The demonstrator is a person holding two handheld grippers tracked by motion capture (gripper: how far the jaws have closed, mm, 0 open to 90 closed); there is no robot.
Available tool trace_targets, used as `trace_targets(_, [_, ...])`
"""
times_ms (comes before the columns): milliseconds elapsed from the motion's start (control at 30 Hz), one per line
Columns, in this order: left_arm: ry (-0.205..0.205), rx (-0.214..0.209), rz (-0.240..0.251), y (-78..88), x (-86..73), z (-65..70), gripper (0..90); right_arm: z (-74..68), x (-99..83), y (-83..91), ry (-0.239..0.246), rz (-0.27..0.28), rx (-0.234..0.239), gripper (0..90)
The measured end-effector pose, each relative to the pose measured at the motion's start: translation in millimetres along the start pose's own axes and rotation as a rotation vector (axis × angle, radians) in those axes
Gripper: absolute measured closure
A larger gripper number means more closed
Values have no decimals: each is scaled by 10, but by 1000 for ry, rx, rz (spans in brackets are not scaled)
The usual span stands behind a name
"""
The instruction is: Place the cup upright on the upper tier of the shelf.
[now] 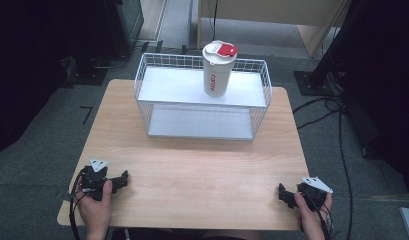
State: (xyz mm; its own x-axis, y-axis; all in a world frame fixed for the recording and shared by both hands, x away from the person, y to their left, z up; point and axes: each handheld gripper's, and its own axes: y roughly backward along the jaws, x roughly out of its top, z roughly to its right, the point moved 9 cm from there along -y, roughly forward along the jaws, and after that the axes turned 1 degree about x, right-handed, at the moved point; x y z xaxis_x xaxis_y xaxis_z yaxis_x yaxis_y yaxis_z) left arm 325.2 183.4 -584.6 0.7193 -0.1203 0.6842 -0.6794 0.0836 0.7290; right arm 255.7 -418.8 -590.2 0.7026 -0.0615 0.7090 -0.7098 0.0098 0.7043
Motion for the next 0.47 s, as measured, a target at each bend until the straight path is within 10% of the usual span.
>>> trace_targets(467, [15,16,1,-10,11,13,0,-7,-3,3,11,2,10,0])
